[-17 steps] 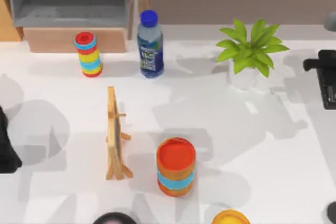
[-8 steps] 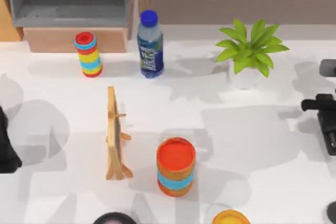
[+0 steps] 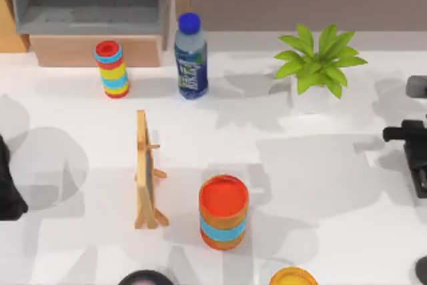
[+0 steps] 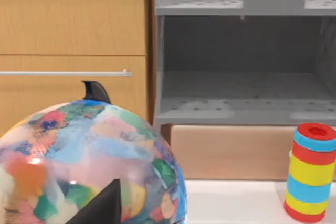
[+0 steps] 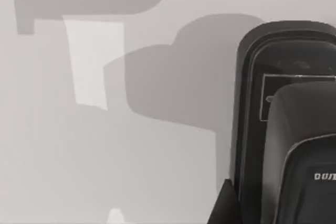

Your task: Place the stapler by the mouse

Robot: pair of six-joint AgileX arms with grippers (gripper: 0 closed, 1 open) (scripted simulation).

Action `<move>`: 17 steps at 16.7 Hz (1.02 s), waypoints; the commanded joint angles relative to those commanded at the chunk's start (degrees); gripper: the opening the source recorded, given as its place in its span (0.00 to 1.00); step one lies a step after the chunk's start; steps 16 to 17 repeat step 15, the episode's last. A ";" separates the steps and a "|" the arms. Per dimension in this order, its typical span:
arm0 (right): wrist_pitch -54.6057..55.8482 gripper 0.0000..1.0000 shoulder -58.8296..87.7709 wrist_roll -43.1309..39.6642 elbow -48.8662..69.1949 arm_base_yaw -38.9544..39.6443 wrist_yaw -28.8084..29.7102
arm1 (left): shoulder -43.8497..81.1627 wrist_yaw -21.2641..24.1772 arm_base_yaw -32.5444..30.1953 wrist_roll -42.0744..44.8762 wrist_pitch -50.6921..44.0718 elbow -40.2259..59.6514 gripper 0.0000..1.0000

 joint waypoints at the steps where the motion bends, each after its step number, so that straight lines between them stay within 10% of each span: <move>1: 0.00 0.38 0.00 0.00 0.00 0.00 0.00 | 0.00 0.00 0.00 0.00 0.00 0.00 1.00; 9: 0.00 0.98 0.00 0.00 0.00 0.00 0.00 | 0.00 0.00 0.00 0.00 0.00 0.00 1.00; 17: 0.00 1.00 0.00 0.00 0.00 0.00 0.00 | 0.00 0.00 0.00 0.00 0.00 0.00 1.00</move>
